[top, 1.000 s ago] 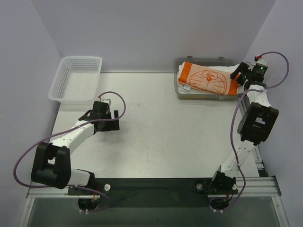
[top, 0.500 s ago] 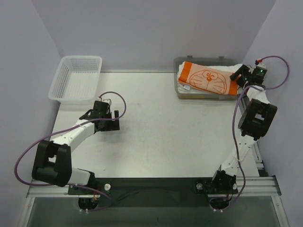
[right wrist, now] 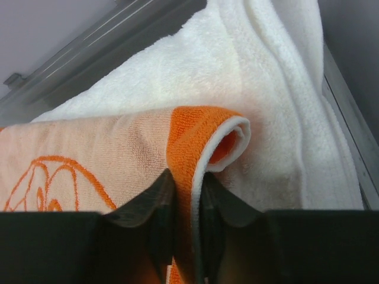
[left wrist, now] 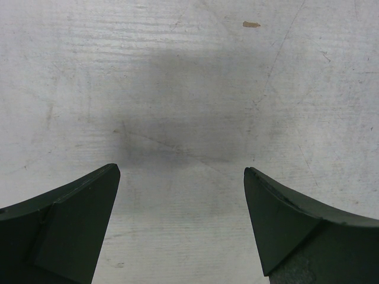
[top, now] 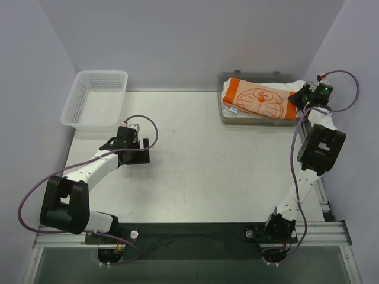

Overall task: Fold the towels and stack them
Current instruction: Neatly place the folded towel into the bin

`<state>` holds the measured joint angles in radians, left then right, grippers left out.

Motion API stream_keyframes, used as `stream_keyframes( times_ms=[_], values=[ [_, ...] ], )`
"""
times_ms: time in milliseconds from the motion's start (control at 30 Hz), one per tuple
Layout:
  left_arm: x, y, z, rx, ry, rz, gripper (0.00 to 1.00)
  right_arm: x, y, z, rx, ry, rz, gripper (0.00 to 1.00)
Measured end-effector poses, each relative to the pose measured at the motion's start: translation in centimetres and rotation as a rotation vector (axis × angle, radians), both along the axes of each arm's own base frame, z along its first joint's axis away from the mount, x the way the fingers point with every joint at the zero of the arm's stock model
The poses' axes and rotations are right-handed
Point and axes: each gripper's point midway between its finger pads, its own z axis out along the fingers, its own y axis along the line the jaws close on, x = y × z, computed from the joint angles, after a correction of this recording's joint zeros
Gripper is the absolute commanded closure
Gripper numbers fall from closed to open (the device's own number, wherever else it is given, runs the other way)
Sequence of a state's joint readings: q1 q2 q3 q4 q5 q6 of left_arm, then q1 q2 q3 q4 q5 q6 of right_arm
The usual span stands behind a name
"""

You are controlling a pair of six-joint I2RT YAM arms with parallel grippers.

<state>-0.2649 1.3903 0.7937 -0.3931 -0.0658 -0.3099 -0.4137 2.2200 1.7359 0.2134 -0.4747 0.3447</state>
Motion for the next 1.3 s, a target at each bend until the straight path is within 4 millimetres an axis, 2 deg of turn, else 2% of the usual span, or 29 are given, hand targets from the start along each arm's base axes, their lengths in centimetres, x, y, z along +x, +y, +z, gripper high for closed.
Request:
stream_keyframes(
  times_ms=[100, 233, 500, 633, 700, 733, 767, 867, 1000, 1133, 1200, 1300],
  values=[
    [0.0, 0.0, 0.0, 0.000, 0.001, -0.001, 0.02, 0.1, 0.3, 0.3, 0.000, -0.013, 0.021, 0.99],
    [0.0, 0.0, -0.1, 0.001, 0.004, -0.002, 0.02, 0.5, 0.5, 1.1, -0.017, -0.028, 0.045, 1.00],
    [-0.2, -0.3, -0.6, 0.007, 0.019, -0.012, 0.03, 2.9, 1.3, 6.5, -0.137, -0.133, 0.100, 1.00],
    [-0.3, -0.4, -0.7, 0.010, 0.022, -0.018, 0.02, 4.2, 1.7, 8.3, -0.187, -0.166, 0.113, 1.00],
    [-0.3, -0.4, -0.8, 0.011, 0.026, -0.019, 0.03, 4.6, 1.7, 8.0, -0.205, -0.159, 0.112, 0.87],
    [-0.3, -0.4, -0.9, 0.011, 0.028, -0.019, 0.03, 4.6, 1.6, 7.5, -0.211, -0.147, 0.107, 0.76],
    [-0.3, -0.4, -0.9, 0.012, 0.030, -0.020, 0.03, 4.5, 1.4, 6.9, -0.215, -0.130, 0.099, 0.56],
    [-0.3, -0.4, -0.9, 0.013, 0.030, -0.022, 0.02, 4.2, 0.5, 4.6, -0.225, -0.068, 0.063, 0.38],
    [-0.4, -0.6, -0.9, 0.013, 0.030, -0.028, 0.03, 3.3, -0.7, 2.2, -0.247, 0.009, -0.002, 0.37],
    [-0.4, -0.6, -1.0, 0.014, 0.031, -0.029, 0.02, 2.0, -1.6, 1.0, -0.287, 0.073, -0.082, 0.36],
    [-0.4, -0.6, -0.9, 0.014, 0.030, -0.029, 0.03, 1.2, -1.6, 1.2, -0.319, 0.099, -0.120, 0.34],
    [-0.4, -0.6, -0.9, 0.013, 0.029, -0.030, 0.03, 0.2, -0.9, 3.3, -0.380, 0.099, -0.183, 0.33]
  ],
)
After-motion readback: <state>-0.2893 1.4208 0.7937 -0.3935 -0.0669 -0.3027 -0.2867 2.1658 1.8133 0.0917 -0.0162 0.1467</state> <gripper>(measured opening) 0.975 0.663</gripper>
